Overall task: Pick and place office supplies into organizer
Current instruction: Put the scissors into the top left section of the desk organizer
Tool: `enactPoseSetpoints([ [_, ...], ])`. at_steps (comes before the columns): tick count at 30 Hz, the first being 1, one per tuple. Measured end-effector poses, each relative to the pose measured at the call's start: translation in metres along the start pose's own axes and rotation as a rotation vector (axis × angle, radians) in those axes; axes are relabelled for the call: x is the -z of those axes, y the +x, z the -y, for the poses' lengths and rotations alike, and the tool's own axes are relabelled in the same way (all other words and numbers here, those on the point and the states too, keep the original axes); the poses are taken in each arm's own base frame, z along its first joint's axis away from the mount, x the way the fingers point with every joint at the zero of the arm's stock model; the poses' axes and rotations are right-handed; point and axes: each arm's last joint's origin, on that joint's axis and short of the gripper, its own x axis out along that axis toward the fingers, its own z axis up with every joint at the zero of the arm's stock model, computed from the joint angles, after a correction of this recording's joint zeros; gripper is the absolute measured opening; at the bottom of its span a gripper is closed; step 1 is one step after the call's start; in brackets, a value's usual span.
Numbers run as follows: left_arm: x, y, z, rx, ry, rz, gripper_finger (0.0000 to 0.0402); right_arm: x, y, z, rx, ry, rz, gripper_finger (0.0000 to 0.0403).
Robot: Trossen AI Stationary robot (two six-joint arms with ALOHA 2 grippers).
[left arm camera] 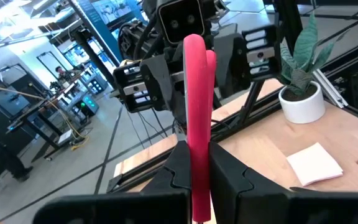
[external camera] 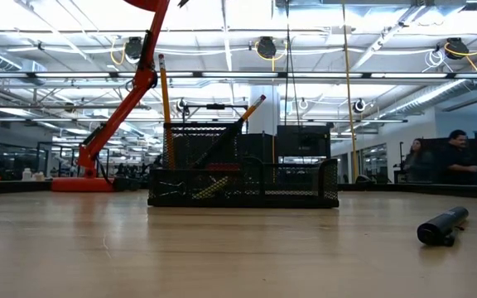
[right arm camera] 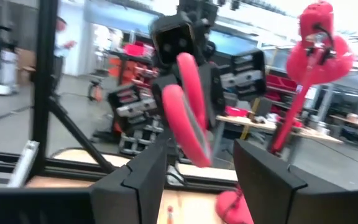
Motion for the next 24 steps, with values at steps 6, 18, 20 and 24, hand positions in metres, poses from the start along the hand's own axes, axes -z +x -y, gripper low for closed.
enactPoseSetpoints([
  [6,0.004,0.004,-0.002,-0.004,-0.007,-0.019,0.0019,0.001,0.003,0.005,-0.022,0.009,0.013,0.0167],
  [18,0.008,0.008,-0.003,-0.006,-0.008,-0.035,0.0019,0.005,0.005,0.008,-0.032,-0.006,-0.009,0.0104],
  [20,0.009,0.008,-0.003,-0.006,-0.009,-0.037,0.0019,0.006,0.006,0.009,-0.03,-0.01,-0.015,0.0078],
  [24,0.01,0.008,-0.004,-0.013,-0.037,-0.044,0.0019,0.006,0.006,0.011,-0.017,-0.041,-0.021,0.0025],
])
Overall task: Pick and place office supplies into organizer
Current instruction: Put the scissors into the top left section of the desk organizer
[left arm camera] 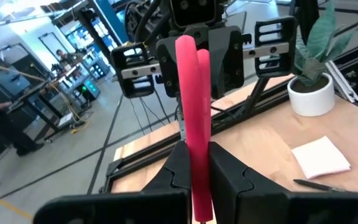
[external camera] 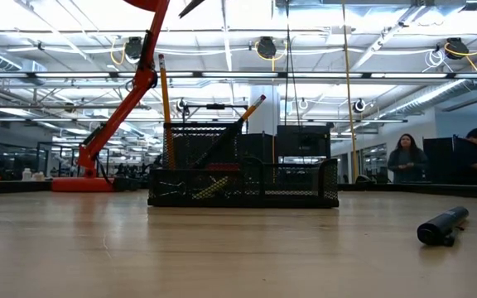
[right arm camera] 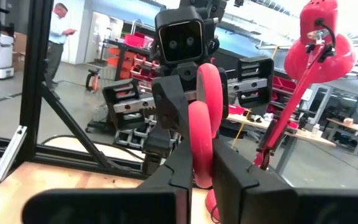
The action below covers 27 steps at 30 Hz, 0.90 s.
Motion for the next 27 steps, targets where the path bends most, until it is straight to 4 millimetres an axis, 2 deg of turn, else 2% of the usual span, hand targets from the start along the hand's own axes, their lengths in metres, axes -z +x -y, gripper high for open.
enactPoseSetpoints([
  [5,0.002,0.0,0.0,0.002,-0.007,-0.013,0.0019,0.001,0.0,0.001,0.002,0.012,-0.004,0.0025],
  [8,0.002,0.0,-0.001,0.002,-0.024,-0.015,0.0035,0.0,0.0,0.001,0.003,0.02,-0.002,0.0025],
  [17,0.0,-0.003,-0.002,-0.025,-0.009,-0.023,0.0154,0.002,0.0,0.0,-0.007,0.025,-0.02,0.0025],
  [23,-0.001,-0.003,0.002,-0.048,-0.003,-0.043,0.0216,0.007,0.001,0.0,-0.018,0.004,-0.068,0.0025],
  [27,-0.012,-0.022,0.005,-0.079,0.005,-0.048,0.0241,0.014,0.001,0.0,-0.025,0.008,-0.125,0.0025],
])
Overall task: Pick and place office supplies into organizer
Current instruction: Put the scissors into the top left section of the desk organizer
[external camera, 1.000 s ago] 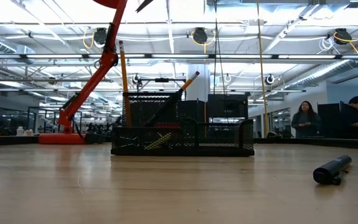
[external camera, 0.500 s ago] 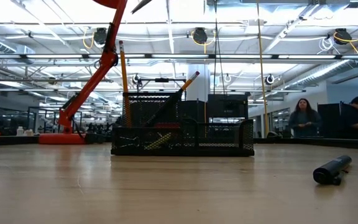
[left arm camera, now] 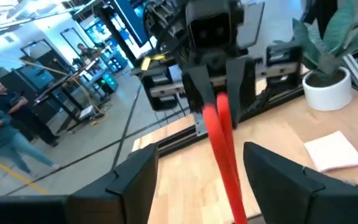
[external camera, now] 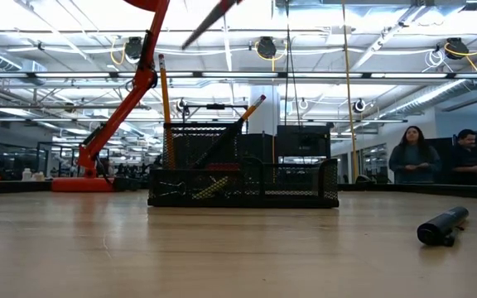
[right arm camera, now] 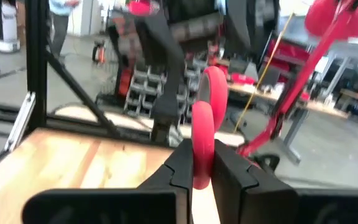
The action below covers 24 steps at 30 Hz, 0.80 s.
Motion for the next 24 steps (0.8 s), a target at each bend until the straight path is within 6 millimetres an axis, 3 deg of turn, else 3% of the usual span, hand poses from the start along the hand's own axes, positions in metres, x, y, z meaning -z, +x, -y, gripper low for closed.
enactPoseSetpoints([
  [4,-0.009,-0.033,0.003,0.028,-0.004,-0.03,0.0248,0.007,0.0,0.004,0.001,0.016,-0.079,0.0025],
  [7,-0.012,-0.058,0.009,0.077,-0.022,-0.056,0.0232,0.011,-0.001,0.007,0.006,0.027,-0.125,0.0025],
  [10,-0.013,-0.076,0.014,0.077,-0.028,-0.096,0.0186,0.012,-0.003,0.012,0.012,0.038,-0.144,0.0025],
  [13,-0.008,-0.089,0.02,0.053,-0.026,-0.099,0.0116,0.012,-0.004,0.017,-0.027,0.067,-0.142,0.0025],
  [17,0.01,-0.104,0.026,0.078,-0.041,-0.02,0.0016,0.011,-0.003,0.023,-0.061,0.089,-0.127,0.0025],
  [24,0.068,-0.114,0.03,0.076,-0.157,0.152,0.0012,0.014,0.001,0.035,-0.1,0.113,-0.125,0.0025],
])
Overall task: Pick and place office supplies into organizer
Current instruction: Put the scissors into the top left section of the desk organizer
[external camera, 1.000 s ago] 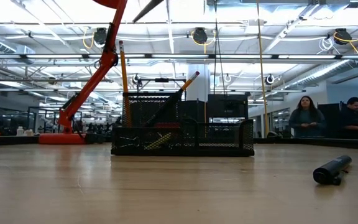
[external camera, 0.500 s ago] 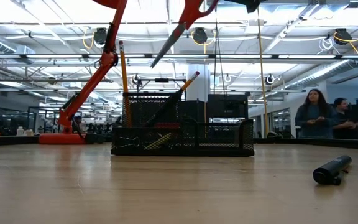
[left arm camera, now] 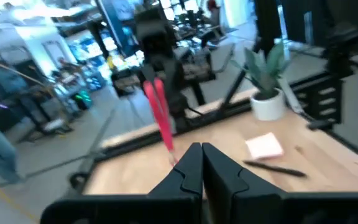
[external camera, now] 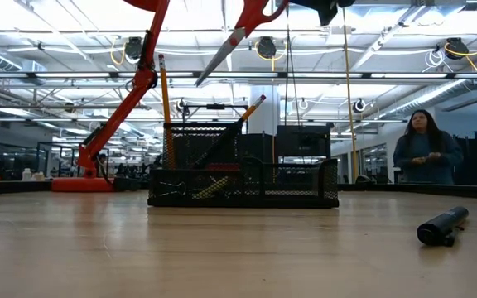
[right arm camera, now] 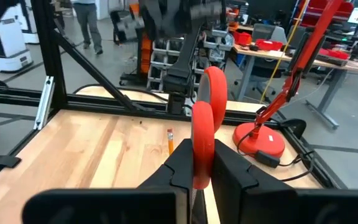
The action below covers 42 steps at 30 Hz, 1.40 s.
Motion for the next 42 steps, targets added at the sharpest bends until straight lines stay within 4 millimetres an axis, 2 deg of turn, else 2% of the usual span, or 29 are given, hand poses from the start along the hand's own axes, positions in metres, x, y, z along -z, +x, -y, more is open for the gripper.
enactPoseSetpoints([
  [11,0.092,-0.011,0.022,0.095,-0.237,0.038,0.0004,0.008,0.002,0.01,-0.056,0.03,-0.069,0.0025],
  [20,0.138,-0.019,0.032,0.009,-0.284,0.047,0.0004,0.011,0.002,0.02,-0.022,0.048,-0.144,0.0025],
  [24,0.147,-0.02,0.034,0.006,-0.29,0.015,0.0005,0.009,0.006,0.022,-0.017,0.04,-0.168,0.0025],
  [28,0.148,-0.02,0.034,0.008,-0.29,0.003,0.0024,0.006,0.014,0.022,-0.047,0.029,-0.176,0.0025],
  [35,0.149,-0.02,0.034,0.008,-0.284,-0.002,0.0045,0.015,0.041,0.021,-0.109,0.023,-0.239,0.0025],
  [42,0.149,-0.02,0.034,0.009,-0.284,-0.005,0.0046,0.025,0.066,0.025,-0.096,0.001,-0.286,0.0032],
])
